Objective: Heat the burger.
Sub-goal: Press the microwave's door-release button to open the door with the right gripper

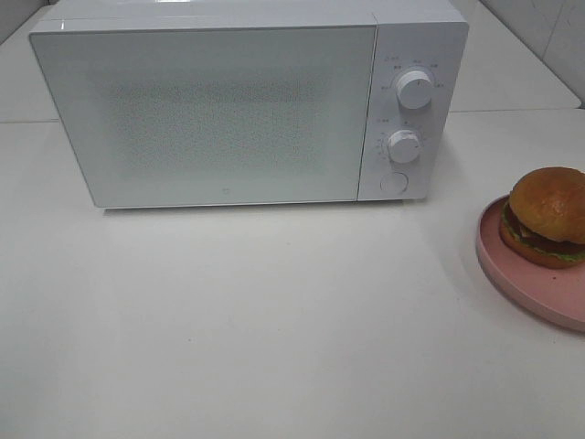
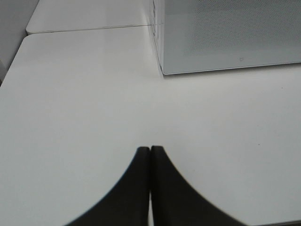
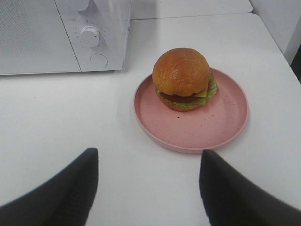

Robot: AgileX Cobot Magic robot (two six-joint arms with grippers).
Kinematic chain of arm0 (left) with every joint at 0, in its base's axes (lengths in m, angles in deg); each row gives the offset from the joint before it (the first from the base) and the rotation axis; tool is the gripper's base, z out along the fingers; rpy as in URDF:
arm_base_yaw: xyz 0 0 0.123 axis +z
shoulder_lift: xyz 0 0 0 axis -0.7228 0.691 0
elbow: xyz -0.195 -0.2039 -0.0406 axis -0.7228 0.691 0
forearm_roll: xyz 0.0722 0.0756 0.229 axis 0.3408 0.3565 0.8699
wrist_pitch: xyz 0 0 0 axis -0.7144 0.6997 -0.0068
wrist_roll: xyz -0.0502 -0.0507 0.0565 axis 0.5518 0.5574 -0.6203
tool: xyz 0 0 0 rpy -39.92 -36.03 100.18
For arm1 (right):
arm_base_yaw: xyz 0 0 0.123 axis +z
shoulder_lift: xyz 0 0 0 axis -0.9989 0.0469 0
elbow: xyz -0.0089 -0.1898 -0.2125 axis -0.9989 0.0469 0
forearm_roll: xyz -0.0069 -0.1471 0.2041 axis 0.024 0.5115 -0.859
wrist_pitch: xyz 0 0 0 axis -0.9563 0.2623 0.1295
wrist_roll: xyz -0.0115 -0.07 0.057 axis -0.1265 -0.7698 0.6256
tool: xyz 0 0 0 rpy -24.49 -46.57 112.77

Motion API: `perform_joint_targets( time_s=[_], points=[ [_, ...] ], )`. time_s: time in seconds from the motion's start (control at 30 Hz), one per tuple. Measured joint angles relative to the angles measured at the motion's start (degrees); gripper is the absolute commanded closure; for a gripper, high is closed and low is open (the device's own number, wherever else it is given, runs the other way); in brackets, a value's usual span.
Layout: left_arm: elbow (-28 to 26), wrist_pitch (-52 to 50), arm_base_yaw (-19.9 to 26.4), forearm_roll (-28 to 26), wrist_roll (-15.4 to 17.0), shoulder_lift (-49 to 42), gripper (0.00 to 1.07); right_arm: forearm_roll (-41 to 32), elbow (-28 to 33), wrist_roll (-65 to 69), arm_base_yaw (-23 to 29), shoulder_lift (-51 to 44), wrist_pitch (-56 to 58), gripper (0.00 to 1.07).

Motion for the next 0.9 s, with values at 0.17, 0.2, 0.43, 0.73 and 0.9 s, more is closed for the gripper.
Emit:
perform_joint_targets(
  time_s=[0.17,0.2,0.43,0.73,0.9],
  points=[
    [0.00,0.00,0.00,0.00,0.00,0.00,1.06,0.00,0.00,0.00,0.00,0.00,0.00,0.48],
    [0.00,0.00,0.00,0.00,0.00,0.00,1.06,0.00,0.00,0.00,0.00,0.00,0.00,0.48],
    [0.00,0.00,0.00,0.00,0.00,0.00,1.06,0.00,0.00,0.00,0.00,0.00,0.00,0.48],
    [0.00,0.00,0.00,0.00,0.00,0.00,1.06,0.00,0.00,0.00,0.00,0.00,0.00,0.48],
    [0.00,0.00,0.00,0.00,0.00,0.00,1.06,0.00,0.00,0.00,0.00,0.00,0.00,0.48]
  ],
)
